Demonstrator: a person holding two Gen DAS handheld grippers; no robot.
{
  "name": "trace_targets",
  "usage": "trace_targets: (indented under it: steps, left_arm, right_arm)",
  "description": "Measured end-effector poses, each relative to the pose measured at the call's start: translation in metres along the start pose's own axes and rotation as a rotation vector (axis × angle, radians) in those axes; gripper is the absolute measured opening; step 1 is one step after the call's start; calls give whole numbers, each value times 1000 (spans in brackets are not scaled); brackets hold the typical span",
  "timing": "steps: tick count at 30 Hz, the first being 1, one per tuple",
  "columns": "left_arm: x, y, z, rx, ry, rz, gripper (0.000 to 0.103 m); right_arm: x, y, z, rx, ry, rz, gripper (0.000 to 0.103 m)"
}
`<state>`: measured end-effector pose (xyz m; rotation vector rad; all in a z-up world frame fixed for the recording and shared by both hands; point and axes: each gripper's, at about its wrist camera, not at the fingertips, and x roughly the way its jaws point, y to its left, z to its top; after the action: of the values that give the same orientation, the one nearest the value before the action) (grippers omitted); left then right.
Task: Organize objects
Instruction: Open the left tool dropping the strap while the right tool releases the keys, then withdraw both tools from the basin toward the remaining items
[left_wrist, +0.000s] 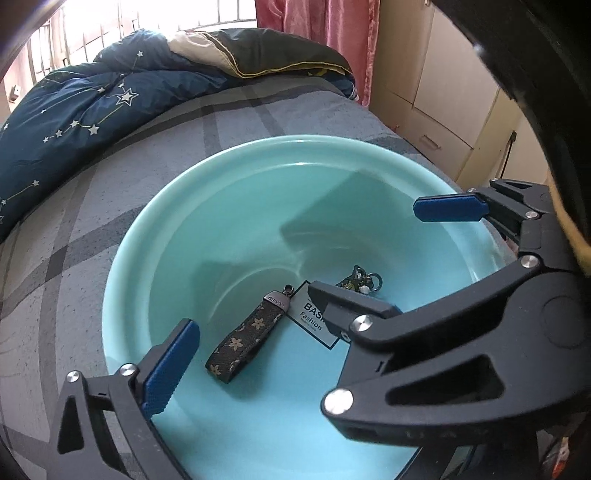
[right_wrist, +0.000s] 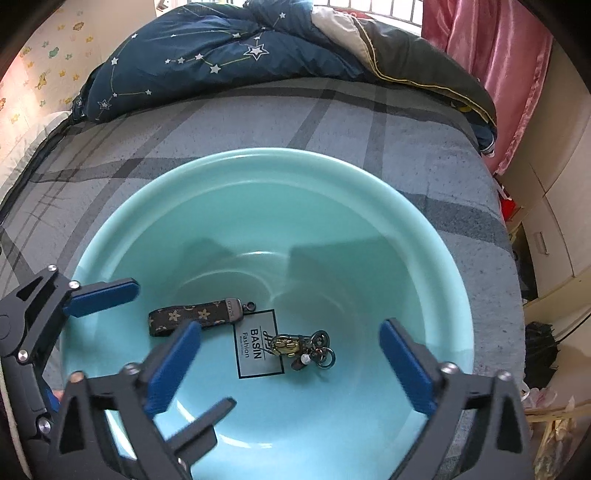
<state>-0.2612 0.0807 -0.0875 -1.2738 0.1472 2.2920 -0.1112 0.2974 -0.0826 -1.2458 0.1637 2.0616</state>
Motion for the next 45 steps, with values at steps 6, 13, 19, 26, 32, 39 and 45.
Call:
trace_targets:
  steps: [6, 13, 19, 26, 32, 39, 45]
  left_arm:
    - [-5, 4, 4, -6, -16, 16, 103]
    - [-17, 0, -2, -3, -29, 29, 103]
    - [-33, -5, -7, -2, -44, 42, 103]
    - [-57, -10, -13, 6, -70, 56, 103]
    - [-80, -17, -27, 2, -91, 63, 103]
    - [-102, -26, -43, 11, -112, 74, 103]
    - [-118, -32, -57, 14, -126, 85, 103]
  right_arm:
    - [-9, -1, -1, 16, -5, -7, 103]
    - [-23, -5, -4, 29, -11, -11, 103]
    - [-40, -6, -10, 35, -13, -17, 103]
    - [-66, -3, -20, 41, -29, -25, 103]
    - [-87, 0, -32, 40, -40, -35, 103]
    - [-113, 2, -48, 37, -66, -42, 103]
    - [-131, 6, -65, 28, -79, -55, 103]
